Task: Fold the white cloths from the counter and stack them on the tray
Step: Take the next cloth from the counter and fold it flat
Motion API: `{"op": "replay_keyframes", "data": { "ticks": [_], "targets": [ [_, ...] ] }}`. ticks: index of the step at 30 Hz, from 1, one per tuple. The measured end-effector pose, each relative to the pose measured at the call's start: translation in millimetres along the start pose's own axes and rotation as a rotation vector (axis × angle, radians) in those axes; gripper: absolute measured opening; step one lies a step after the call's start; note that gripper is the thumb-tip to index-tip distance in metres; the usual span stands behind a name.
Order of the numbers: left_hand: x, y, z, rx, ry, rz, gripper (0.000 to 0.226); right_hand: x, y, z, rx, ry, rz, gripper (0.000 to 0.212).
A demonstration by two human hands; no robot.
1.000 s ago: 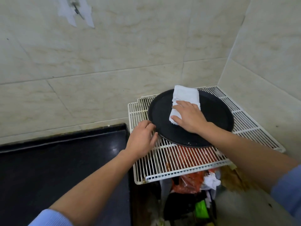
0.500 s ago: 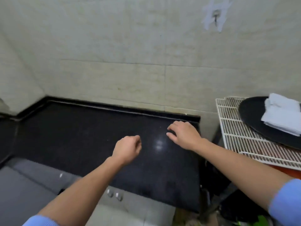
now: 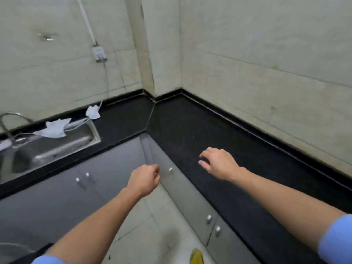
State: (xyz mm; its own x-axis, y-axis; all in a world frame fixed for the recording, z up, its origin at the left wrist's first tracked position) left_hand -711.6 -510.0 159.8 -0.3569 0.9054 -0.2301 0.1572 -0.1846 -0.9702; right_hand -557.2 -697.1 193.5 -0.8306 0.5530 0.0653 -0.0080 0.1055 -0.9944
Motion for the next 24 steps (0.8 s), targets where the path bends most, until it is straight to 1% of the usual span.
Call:
{"op": "replay_keyframes", "data": {
  "ticks": [7,13,16,19,24],
  "targets": [
    [126.9,-28.2,-49.0,-0.022,-0.245,-0.065,0.016,64.7,27.0,-159.5,0.023,-0.217,-0.08,0.035],
    [205.5,-52.0,-74.6,-0.079,-0.445,-0.084,0.02,117.8,44.5,-280.2,0.06,-0.376,-0.114,0.037],
    [226.8,-48.3,-70.9,-0.045,-0.507,-0.074,0.02,141.9,60.4,-303.5,0.104,-0.442,-0.117,0.039],
    [259.2,-50.9,-81.3,-0.05,-0.578,-0.074,0.02,167.0,73.0,-342.9,0.118,-0.515,-0.105,0.039],
    [315.5,-52.8,-114.3,-0.042,-0.61,-0.068,0.021,200.9,95.0,-411.7,0.154,-0.535,-0.111,0.036]
  ]
}}
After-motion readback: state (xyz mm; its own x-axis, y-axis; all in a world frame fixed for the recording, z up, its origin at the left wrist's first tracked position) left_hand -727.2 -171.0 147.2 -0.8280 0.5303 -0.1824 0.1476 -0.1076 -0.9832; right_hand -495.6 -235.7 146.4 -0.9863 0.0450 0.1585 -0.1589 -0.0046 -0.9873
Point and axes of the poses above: each hand's wrist, its own z-axis away from the middle knuckle, its own y-axis out of the palm, x = y × z, the point moved 6 cm from there along -z, towards the middle knuckle, and after that the axes turned 2 degrees about z, right-handed, at the moved point
